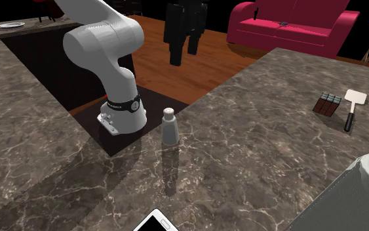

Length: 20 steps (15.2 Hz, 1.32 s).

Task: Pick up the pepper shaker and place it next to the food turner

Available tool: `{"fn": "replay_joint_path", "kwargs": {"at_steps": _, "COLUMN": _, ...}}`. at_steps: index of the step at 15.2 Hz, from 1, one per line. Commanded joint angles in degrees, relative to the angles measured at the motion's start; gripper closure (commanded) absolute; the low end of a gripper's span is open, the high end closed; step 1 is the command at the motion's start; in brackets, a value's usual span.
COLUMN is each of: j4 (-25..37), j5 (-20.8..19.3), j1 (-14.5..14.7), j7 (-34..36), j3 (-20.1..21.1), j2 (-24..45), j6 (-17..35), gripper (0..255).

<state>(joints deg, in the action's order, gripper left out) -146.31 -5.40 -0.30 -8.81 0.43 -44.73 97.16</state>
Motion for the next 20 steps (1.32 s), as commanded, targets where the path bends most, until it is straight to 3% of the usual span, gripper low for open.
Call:
{"fn": "replay_joint_path", "kwargs": {"at_steps": 1, "j4": -3.4, "j5": -0.9, "j1": -0.2, "j7": -1.5, "j3": -1.0, "j2": 0.1, "j6": 2.9, "gripper": 0}}
{"fn": "replay_joint_path", "kwargs": {"at_steps": 7, "j4": -12.5, "j5": -4.9, "j1": -1.5, "j7": -6.2, "j3": -4.7, "j2": 2.4, "j6": 12.6, "gripper": 0}}
{"fn": "replay_joint_path", "kwargs": {"at_steps": 15, "j4": -17.8, "j5": -6.4, "j1": -2.4, "j7": -6.3, "j3": -5.8, "j2": 4.8, "j6": 20.2, "gripper": 0}}
{"fn": "replay_joint_path", "kwargs": {"at_steps": 20, "j4": -17.8, "j5": -6.4, "j1": -2.4, "j7": -6.3, "j3": -5.8, "j2": 4.8, "j6": 20.2, "gripper": 0}}
